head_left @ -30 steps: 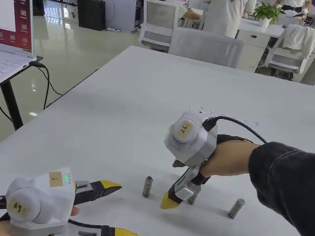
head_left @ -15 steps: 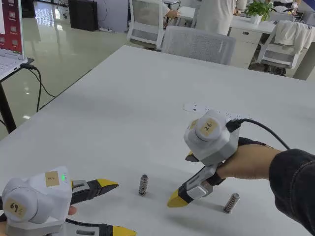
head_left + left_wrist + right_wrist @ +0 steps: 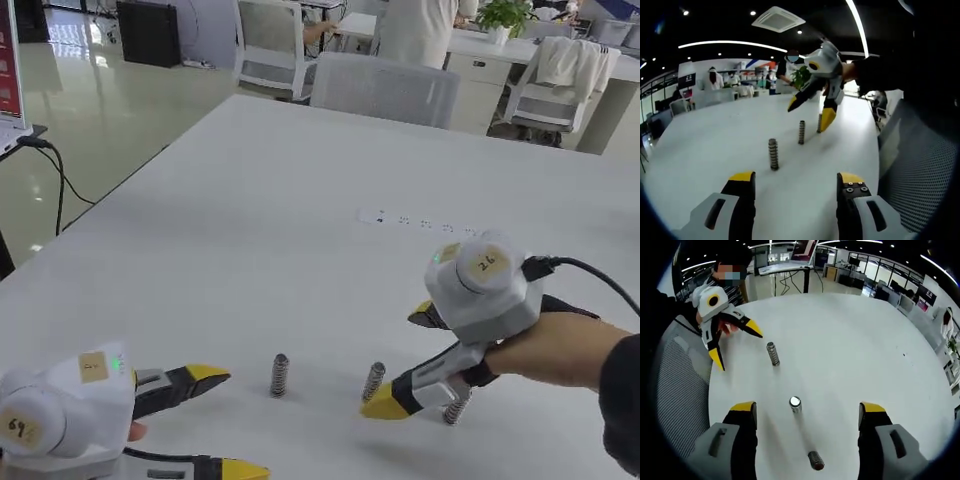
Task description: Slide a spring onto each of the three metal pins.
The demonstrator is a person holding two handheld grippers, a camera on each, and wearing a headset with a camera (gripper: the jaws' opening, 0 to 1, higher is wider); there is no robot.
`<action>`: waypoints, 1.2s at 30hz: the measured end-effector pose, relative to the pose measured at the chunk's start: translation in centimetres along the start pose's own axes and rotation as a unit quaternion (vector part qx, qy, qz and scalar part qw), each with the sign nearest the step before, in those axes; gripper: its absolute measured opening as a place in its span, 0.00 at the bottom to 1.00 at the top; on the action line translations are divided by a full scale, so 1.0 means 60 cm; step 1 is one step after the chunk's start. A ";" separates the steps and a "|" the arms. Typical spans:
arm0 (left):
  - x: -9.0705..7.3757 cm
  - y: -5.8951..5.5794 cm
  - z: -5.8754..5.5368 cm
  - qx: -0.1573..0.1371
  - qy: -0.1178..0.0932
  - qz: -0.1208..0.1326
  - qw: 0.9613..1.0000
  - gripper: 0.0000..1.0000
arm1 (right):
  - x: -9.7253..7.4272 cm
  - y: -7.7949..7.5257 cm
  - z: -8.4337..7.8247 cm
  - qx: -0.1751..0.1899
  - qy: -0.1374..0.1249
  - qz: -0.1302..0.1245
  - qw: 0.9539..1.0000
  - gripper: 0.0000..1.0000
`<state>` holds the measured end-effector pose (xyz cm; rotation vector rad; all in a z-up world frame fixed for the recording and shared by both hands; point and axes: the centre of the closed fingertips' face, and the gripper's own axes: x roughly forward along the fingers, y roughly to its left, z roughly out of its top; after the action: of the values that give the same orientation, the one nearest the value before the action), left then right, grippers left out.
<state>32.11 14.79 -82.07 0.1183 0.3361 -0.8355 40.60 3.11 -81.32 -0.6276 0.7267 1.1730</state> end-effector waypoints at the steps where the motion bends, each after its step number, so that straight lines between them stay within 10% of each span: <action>1: 0.000 0.000 0.000 0.000 0.000 0.000 1.000 0.61 | -0.003 -0.001 -0.001 0.004 -0.005 -0.003 1.000 0.84; 36: 0.012 0.003 0.016 -0.005 -0.008 0.002 1.000 0.66 | -0.077 0.020 -0.083 0.077 -0.137 -0.069 0.985 0.87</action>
<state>32.91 14.16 -81.42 0.1029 0.3239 -0.8314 37.58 -3.07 -80.88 -0.3714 0.5256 1.0380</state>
